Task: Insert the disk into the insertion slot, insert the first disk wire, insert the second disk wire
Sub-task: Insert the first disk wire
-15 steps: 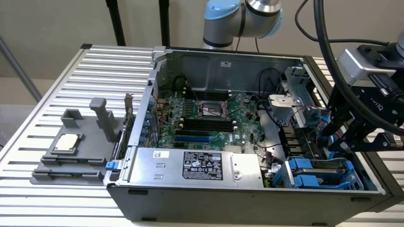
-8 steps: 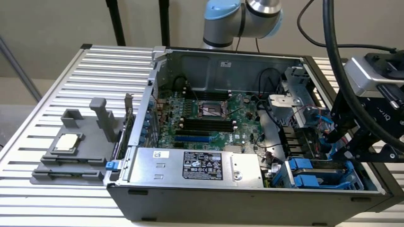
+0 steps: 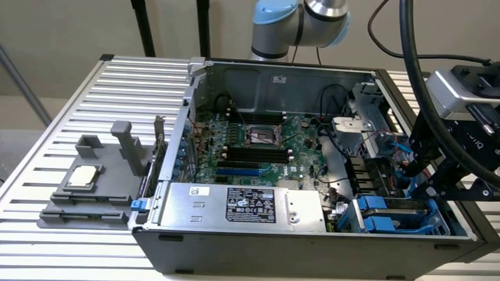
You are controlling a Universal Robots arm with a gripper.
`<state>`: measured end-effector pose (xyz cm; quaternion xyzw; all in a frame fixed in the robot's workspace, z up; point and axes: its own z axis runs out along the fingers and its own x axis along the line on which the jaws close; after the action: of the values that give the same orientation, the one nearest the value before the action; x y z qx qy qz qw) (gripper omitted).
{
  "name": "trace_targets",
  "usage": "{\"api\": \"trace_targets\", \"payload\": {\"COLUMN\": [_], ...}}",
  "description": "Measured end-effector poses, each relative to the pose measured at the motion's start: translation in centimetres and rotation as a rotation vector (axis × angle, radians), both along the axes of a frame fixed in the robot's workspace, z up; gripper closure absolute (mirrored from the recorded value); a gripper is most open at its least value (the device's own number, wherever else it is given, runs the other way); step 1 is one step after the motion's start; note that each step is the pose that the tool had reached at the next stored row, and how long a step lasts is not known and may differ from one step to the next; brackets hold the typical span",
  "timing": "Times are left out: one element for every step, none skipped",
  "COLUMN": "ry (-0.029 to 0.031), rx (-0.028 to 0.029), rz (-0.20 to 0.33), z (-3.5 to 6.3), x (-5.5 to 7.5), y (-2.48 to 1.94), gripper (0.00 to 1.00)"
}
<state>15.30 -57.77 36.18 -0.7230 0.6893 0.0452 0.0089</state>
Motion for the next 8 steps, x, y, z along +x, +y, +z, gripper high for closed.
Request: {"api": "trace_targets", "payload": {"ry": [0.0,0.0,0.0,0.0,0.0,0.0,0.0,0.0], "rx": [0.0,0.0001,0.0,0.0,0.0,-0.0001,0.0001,0.0], "rz": [0.0,0.0,0.0,0.0,0.0,0.0,0.0,0.0], "z": [0.0,0.0,0.0,0.0,0.0,0.0,0.0,0.0], "x": [0.0,0.0,0.0,0.0,0.0,0.0,0.0,0.0], "y": [0.0,0.0,0.0,0.0,0.0,0.0,0.0,0.0], "gripper": [0.61,0.61,0.61,0.61,0.61,0.61,0.61,0.61]}}
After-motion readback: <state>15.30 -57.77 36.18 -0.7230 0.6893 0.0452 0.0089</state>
